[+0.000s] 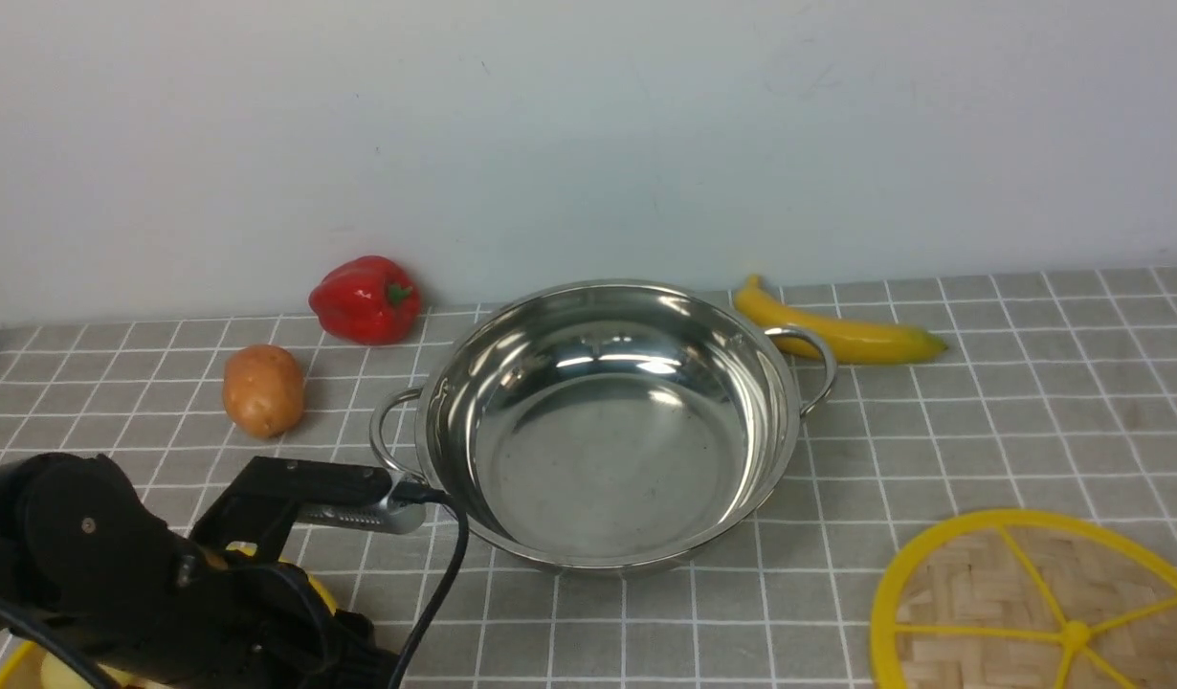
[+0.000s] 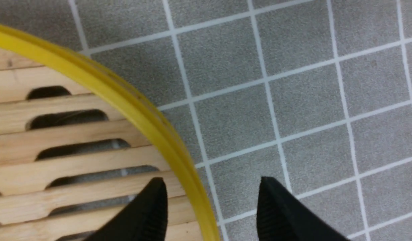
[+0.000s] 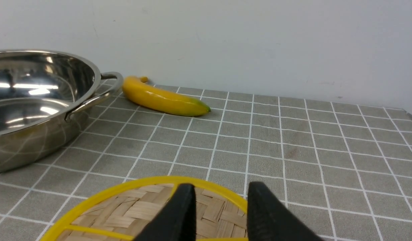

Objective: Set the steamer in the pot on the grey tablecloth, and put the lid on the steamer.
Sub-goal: 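Grasp the rim of the steamer basket holding the buns with the left gripper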

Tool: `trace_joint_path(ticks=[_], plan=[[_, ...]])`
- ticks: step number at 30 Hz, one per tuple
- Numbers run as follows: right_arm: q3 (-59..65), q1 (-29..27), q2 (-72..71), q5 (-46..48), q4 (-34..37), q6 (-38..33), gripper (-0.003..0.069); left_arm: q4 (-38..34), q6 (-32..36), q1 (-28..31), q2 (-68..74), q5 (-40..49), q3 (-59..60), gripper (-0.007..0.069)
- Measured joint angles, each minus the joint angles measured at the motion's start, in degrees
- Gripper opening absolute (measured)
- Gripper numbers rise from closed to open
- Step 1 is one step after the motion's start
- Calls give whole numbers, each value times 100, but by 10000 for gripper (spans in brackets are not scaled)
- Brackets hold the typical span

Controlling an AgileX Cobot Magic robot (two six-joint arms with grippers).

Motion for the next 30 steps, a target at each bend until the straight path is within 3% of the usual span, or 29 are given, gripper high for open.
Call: trace_joint_path(ticks=[10, 30], plan=[[0, 0, 0, 0, 0, 0, 243, 662, -679, -26, 27, -81, 0, 318], [0, 0, 0, 0, 0, 0, 243, 532, -721, -43, 731, -87, 0, 313]])
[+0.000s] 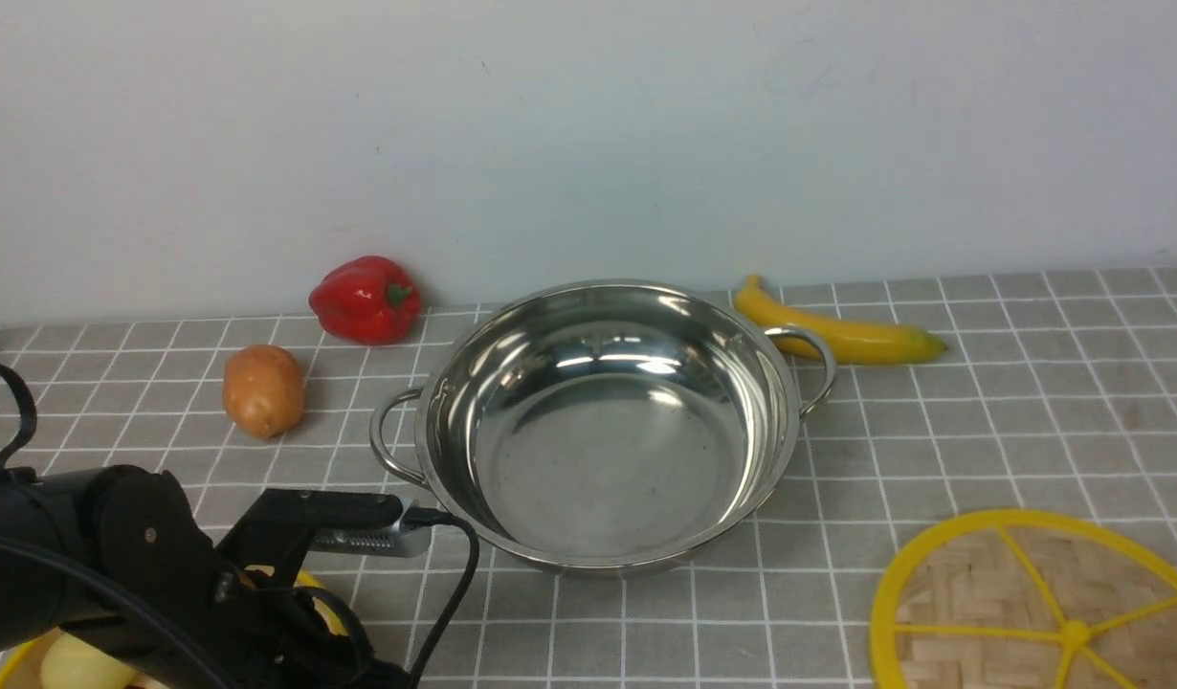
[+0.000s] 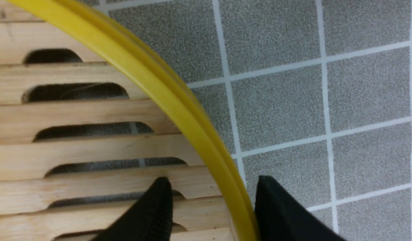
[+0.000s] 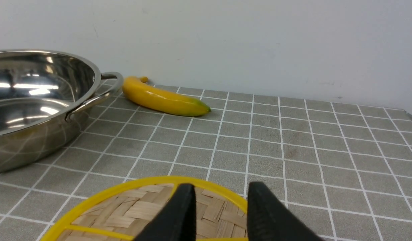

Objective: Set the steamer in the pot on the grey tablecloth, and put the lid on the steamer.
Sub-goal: 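Grasp the rim of the steamer basket holding the buns with the left gripper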

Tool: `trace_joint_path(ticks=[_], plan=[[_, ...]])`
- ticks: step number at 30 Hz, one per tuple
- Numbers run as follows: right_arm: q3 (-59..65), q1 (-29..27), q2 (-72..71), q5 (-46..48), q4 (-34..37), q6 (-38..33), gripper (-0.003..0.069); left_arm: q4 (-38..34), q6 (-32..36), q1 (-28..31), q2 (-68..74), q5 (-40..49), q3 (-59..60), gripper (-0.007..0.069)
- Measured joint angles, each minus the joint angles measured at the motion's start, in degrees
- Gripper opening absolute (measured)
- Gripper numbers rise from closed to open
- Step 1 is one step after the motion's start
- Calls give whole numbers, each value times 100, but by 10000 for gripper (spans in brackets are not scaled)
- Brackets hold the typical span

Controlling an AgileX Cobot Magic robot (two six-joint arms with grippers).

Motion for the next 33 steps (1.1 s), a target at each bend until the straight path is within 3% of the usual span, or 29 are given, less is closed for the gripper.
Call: trace_joint_path(ticks=[7, 11, 13, 16, 33], plan=[[0, 0, 0, 0, 0, 0, 243, -31, 0, 0, 17, 0, 0, 287], [0, 0, 0, 0, 0, 0, 243, -61, 0, -11, 17, 0, 0, 211], [0, 0, 0, 0, 0, 0, 243, -61, 0, -15, 18, 5, 0, 122], [0, 0, 0, 0, 0, 0, 243, -80, -92, -17, 18, 40, 0, 76], [0, 0, 0, 0, 0, 0, 243, -128, 56, -17, 18, 123, -60, 50]])
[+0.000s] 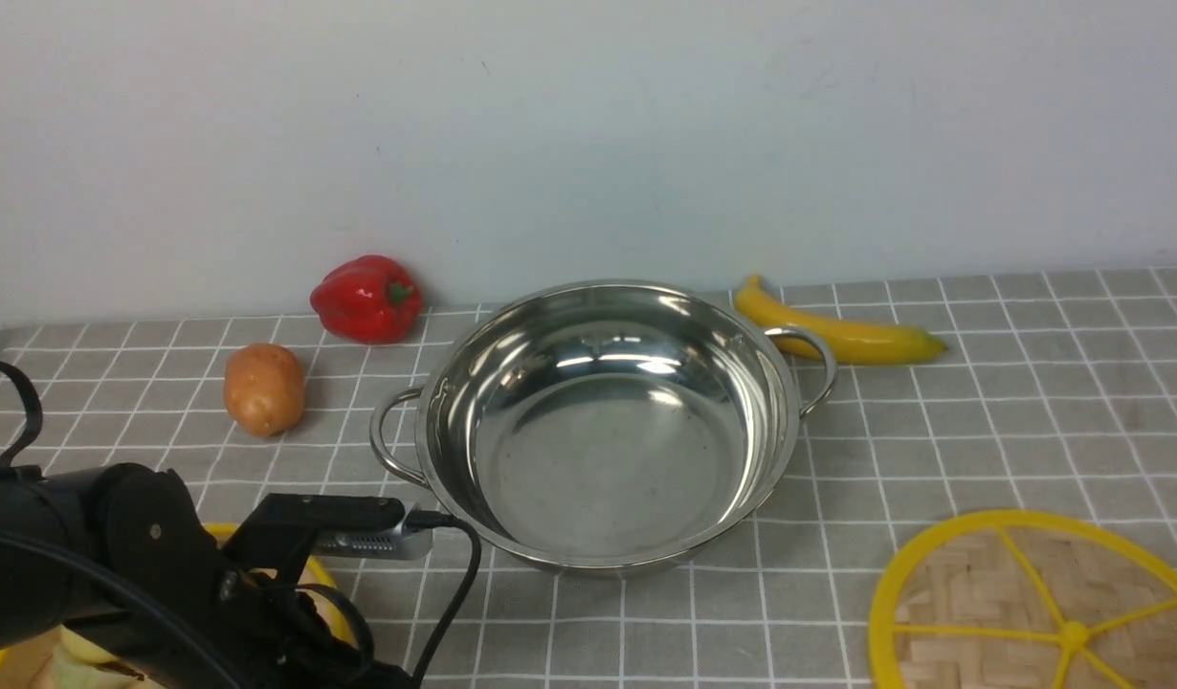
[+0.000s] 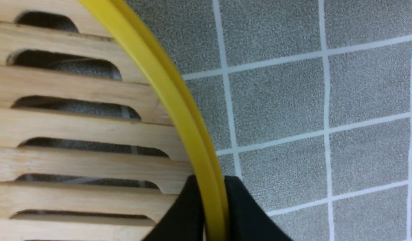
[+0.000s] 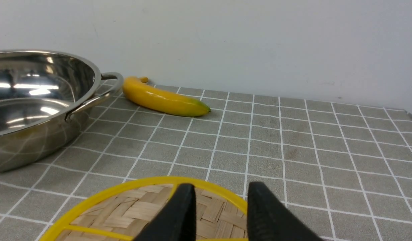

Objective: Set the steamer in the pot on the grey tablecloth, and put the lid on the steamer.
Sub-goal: 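Grasp the rim of the steamer basket holding the buns with the left gripper, then place the bamboo steamer basket with dumplings into the steel pot with the left gripper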

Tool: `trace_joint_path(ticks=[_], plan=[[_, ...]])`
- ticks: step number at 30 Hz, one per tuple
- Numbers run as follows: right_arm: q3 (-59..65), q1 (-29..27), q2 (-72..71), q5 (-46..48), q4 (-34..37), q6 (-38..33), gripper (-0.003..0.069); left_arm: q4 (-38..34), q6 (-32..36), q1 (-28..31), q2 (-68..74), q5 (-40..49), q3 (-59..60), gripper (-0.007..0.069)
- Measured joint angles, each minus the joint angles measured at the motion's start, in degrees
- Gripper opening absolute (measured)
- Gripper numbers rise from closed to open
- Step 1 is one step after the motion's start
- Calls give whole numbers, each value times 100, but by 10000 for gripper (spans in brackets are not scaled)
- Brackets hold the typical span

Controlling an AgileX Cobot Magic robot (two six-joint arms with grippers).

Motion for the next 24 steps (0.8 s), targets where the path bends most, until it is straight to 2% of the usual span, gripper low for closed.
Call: trace_joint_path(ticks=[11, 17, 21, 24], plan=[[0, 0, 0, 0, 0, 0, 243, 738, -42, -12, -294, 1471, -1278, 29], [0, 0, 0, -1, 0, 0, 243, 1648, -361, -12, -340, 2306, -2182, 29], [0, 0, 0, -1, 0, 0, 243, 1827, -352, -12, -340, 2559, -2604, 29], [0, 0, 0, -1, 0, 0, 243, 1648, -177, -12, -340, 2664, -3036, 29]])
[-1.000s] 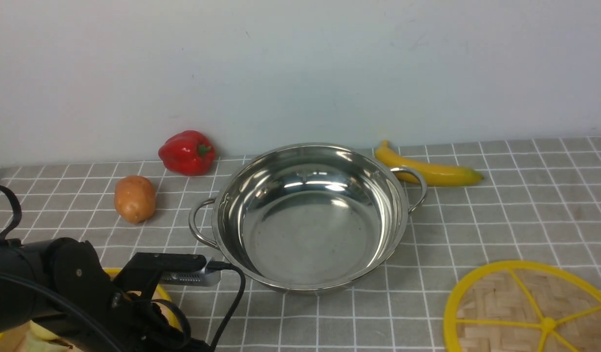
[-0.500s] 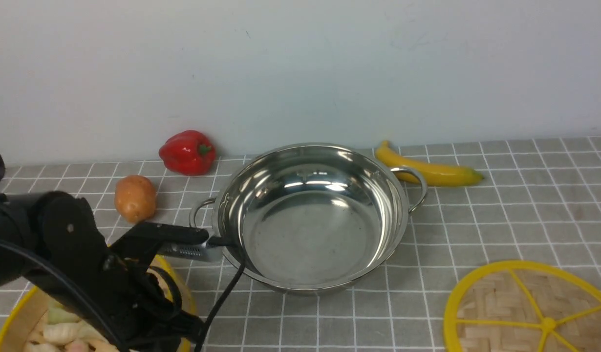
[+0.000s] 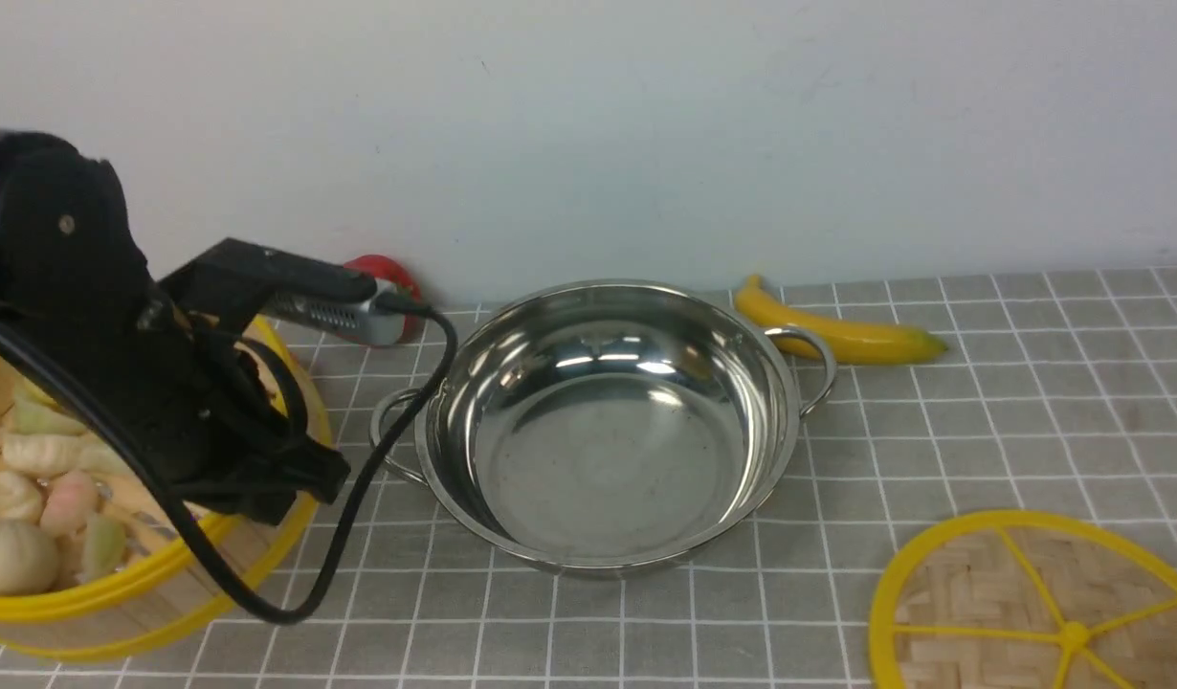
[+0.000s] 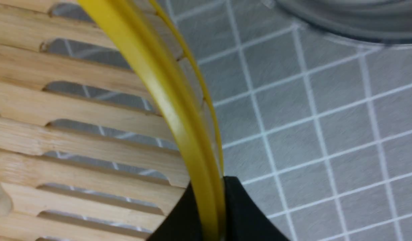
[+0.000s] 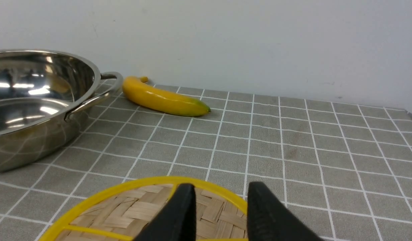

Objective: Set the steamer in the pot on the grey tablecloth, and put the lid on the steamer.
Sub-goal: 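Place the bamboo steamer basket with dumplings into the steel pot with the left gripper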

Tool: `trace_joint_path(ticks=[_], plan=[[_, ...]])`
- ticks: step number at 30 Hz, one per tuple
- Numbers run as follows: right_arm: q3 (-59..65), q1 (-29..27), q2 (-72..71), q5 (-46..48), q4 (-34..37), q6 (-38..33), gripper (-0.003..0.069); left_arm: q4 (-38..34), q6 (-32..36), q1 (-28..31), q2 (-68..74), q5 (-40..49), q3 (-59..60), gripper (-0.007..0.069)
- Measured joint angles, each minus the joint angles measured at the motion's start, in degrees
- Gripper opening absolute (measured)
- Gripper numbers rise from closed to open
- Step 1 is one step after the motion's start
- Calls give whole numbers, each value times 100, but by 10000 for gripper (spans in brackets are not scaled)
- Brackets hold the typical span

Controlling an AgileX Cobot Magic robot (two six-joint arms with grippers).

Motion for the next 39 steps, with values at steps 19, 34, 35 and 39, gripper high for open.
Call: trace_joint_path(ticks=[19, 34, 35, 39], plan=[[0, 0, 0, 0, 0, 0, 243, 1067, 889, -2754, 1592, 571, -2149, 29], [0, 0, 0, 0, 0, 0, 243, 1294, 1335, -3096, 2615, -148, -2558, 29], [0, 0, 0, 0, 0, 0, 243, 1294, 1340, -3096, 2675, -173, -2558, 29], [0, 0, 0, 0, 0, 0, 243, 1283, 1348, -3096, 2896, -219, -2558, 29]])
